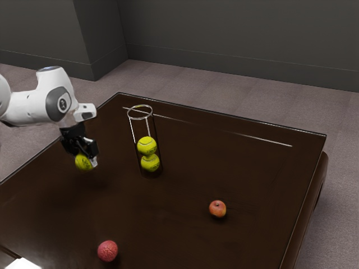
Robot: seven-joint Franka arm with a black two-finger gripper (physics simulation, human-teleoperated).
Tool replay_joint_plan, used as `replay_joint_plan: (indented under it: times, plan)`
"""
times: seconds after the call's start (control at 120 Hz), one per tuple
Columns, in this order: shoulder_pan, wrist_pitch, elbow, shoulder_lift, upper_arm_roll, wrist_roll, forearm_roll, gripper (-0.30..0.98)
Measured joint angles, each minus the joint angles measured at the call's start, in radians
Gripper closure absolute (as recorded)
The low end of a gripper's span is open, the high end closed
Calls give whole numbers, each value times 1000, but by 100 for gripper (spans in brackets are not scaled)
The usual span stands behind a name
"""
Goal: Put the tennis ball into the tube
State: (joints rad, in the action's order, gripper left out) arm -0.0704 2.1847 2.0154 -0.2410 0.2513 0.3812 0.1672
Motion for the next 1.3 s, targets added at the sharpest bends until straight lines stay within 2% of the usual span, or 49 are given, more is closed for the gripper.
replay_joint_plan:
  times: [0.083, 0.208, 0.367, 0.525, 0.783, 1.3]
  plan:
    - [0, -76, -8, 68, 0, -5, -7, 52]
    - [2, -201, -81, 98, -5, -12, -21, 61]
    - [3, -344, -200, 122, -49, -17, -39, 64]
    - [20, -436, -352, 124, -151, -20, -130, 64]
    - [20, -507, -509, 72, -203, -18, -171, 63]
    - [96, -522, -746, -148, -216, -15, -154, 62]
